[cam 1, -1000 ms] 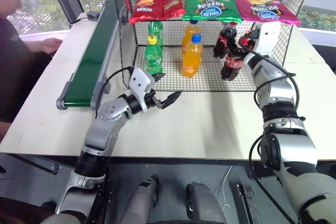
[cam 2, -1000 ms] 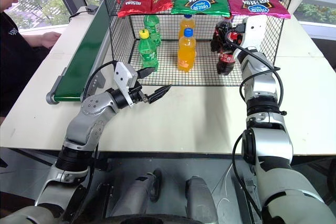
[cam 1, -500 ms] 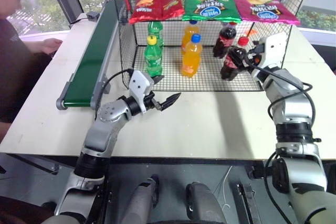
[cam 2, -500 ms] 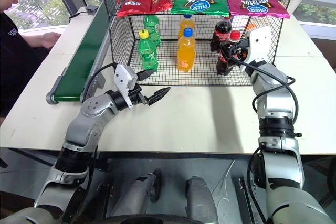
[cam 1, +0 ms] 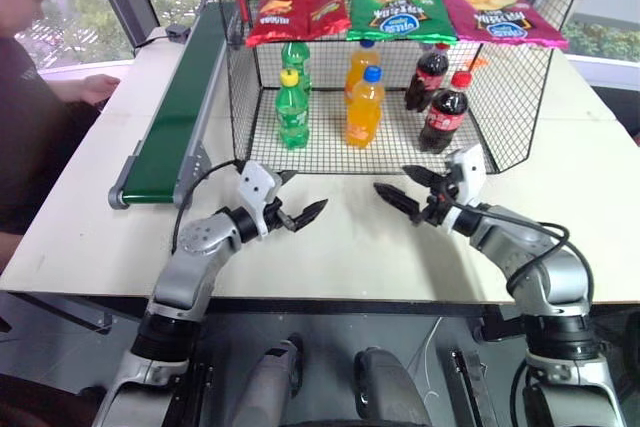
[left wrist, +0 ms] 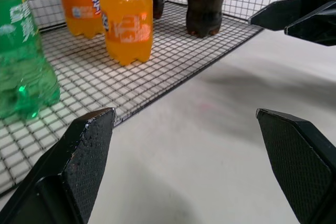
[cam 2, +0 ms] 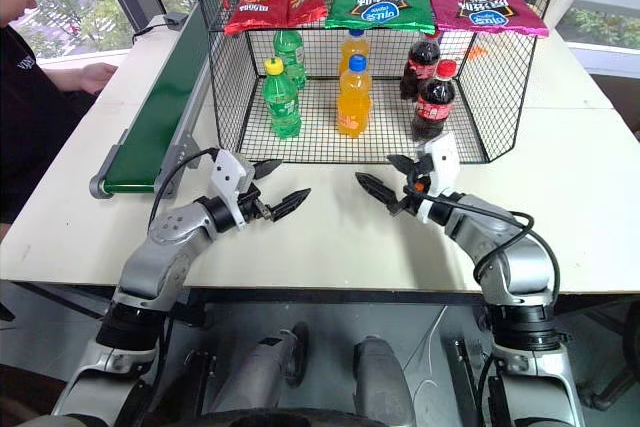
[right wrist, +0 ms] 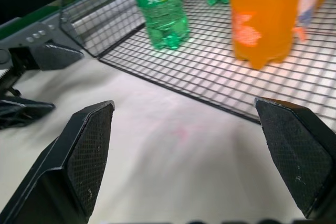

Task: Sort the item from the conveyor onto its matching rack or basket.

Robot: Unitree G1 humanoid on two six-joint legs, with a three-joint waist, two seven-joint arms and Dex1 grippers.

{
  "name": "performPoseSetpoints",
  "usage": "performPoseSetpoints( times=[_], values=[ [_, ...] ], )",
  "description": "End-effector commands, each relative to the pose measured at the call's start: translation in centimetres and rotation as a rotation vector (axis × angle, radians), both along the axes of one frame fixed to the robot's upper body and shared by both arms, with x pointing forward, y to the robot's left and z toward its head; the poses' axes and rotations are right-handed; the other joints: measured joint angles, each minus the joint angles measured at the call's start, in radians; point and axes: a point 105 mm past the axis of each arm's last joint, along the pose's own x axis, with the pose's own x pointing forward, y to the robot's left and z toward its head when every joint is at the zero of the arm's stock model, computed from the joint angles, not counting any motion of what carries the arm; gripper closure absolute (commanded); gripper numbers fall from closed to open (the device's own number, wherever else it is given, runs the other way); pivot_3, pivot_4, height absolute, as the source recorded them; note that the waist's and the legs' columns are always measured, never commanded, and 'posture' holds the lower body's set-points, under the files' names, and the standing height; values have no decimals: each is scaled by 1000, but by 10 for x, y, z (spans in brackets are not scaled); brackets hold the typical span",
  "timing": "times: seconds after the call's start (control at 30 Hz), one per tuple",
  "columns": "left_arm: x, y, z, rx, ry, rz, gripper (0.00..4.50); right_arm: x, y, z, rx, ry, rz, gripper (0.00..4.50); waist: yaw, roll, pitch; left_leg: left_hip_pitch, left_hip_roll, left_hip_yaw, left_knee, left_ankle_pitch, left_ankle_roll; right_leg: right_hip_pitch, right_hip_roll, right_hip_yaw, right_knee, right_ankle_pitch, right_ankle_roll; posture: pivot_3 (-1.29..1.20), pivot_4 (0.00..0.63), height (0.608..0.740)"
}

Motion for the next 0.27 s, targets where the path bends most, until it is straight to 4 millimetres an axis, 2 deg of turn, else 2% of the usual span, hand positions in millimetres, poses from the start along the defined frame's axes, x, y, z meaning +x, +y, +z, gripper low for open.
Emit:
performPoseSetpoints(
  times=[0.03, 0.27],
  values=[
    [-3, 1, 12, 8, -67, 25, 0, -2, 9, 1, 0, -43, 15, 91, 2, 0, 0, 0, 0, 0, 0, 0, 0, 0, 0, 0, 0, 0, 0, 0, 150, 738],
    [-6, 7, 9, -15, -7, 38, 0, 2, 11, -11, 5, -31, -1, 91, 3, 0, 0, 0, 0, 0, 0, 0, 0, 0, 0, 0, -1, 0, 0, 0, 150, 738]
  ],
)
